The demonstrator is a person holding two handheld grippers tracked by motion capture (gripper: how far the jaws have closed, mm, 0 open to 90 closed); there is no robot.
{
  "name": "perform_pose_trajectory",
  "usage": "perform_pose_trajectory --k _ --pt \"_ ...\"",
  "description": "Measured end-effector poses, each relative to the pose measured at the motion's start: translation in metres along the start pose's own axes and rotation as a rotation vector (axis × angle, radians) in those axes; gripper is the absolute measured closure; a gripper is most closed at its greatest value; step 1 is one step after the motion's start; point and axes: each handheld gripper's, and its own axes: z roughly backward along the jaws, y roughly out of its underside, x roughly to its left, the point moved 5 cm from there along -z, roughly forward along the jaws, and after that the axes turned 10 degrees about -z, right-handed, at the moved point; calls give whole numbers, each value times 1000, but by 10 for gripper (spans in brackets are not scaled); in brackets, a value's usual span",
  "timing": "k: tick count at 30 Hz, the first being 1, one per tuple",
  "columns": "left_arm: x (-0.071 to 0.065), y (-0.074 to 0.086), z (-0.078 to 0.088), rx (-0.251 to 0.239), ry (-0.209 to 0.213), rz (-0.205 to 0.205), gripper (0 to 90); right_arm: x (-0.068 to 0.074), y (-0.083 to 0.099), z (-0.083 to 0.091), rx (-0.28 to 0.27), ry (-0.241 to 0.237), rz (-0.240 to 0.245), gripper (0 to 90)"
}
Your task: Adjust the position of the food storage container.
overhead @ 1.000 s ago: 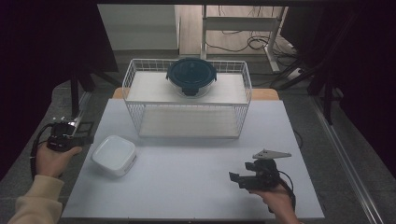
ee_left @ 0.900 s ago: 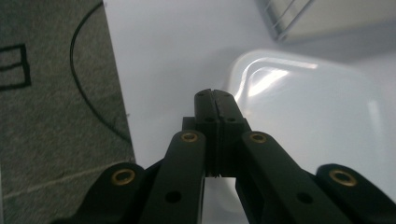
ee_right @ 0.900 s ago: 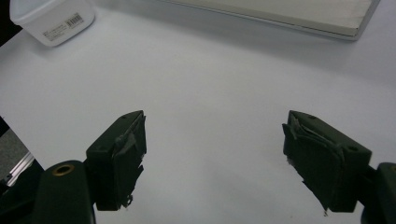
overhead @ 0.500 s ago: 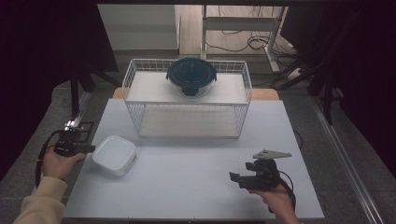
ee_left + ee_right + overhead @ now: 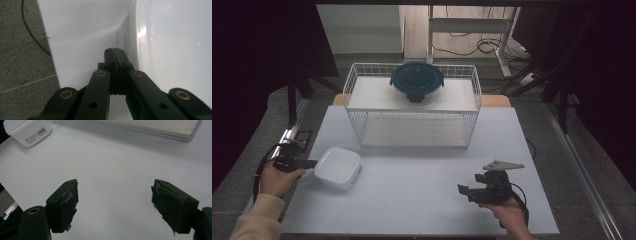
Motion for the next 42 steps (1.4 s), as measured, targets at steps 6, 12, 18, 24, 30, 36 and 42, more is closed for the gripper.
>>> perform_pose_trajectory --k 6,12,18,24,30,36,42 --pt "-12 3 -3 -4 36 -7 898 1 0 0 -2 -2 2 215" --pt "-31 4 -7 0 70 -38 898 1 0 1 -1 -1 0 215" --pt "-52 1 -12 -3 114 -71 898 1 0 1 -3 -2 1 215" --pt "-74 -7 -17 -7 159 -109 898 1 0 1 -4 -1 1 215" --pt "-92 -12 -26 -17 186 -120 898 1 0 0 -1 -3 4 215" --pt "-110 -18 -31 -17 222 -154 898 1 1 0 3 -2 4 215" --pt "-132 -26 -39 -6 265 -190 898 1 1 -1 6 -3 7 215"
